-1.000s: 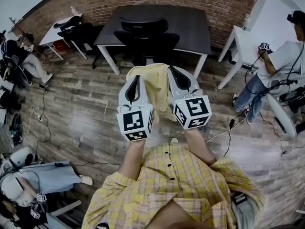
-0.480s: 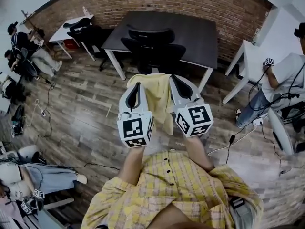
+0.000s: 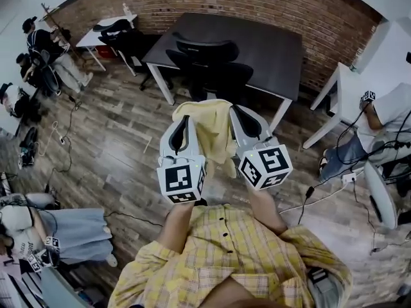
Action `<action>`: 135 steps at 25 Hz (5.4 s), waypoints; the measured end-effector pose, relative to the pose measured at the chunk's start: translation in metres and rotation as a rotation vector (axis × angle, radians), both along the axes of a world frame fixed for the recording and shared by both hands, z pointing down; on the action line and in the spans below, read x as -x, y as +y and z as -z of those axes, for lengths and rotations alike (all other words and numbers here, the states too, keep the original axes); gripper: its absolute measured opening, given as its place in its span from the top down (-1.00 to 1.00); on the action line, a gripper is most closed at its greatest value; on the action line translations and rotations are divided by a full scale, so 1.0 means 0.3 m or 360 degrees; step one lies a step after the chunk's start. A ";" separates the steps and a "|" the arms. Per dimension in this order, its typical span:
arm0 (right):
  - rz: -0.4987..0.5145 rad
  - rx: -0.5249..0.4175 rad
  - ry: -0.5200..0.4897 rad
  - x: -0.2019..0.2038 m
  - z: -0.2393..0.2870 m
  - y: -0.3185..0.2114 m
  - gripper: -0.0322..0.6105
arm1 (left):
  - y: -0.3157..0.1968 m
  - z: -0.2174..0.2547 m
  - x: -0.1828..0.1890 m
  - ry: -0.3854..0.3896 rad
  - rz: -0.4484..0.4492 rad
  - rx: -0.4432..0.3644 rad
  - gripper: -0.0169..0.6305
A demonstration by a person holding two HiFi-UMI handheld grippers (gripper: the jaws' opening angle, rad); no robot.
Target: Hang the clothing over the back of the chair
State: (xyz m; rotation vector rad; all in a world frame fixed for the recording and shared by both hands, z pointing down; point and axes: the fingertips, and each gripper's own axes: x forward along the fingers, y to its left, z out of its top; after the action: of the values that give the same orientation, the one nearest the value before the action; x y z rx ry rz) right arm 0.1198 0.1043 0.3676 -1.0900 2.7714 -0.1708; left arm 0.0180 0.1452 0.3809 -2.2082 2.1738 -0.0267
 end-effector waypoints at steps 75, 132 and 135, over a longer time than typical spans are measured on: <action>-0.0445 -0.0308 0.0162 0.558 0.429 -1.148 0.85 | -1.260 0.404 0.669 0.0074 -0.0506 -0.0250 0.93; -0.0550 -0.0317 0.0212 0.451 0.528 -1.725 0.85 | -1.865 0.532 0.502 -0.0155 -0.0513 -0.0155 0.93; -0.0554 -0.0290 0.0215 0.450 0.511 -1.752 0.85 | -1.897 0.512 0.502 -0.0145 -0.0518 -0.0125 0.93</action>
State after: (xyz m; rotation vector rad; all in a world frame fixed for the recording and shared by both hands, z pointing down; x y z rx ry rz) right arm -0.0152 -0.4213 0.2144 -1.5551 2.5869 0.1997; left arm -0.1325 -0.4240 0.2272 -2.4316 1.7175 -0.0294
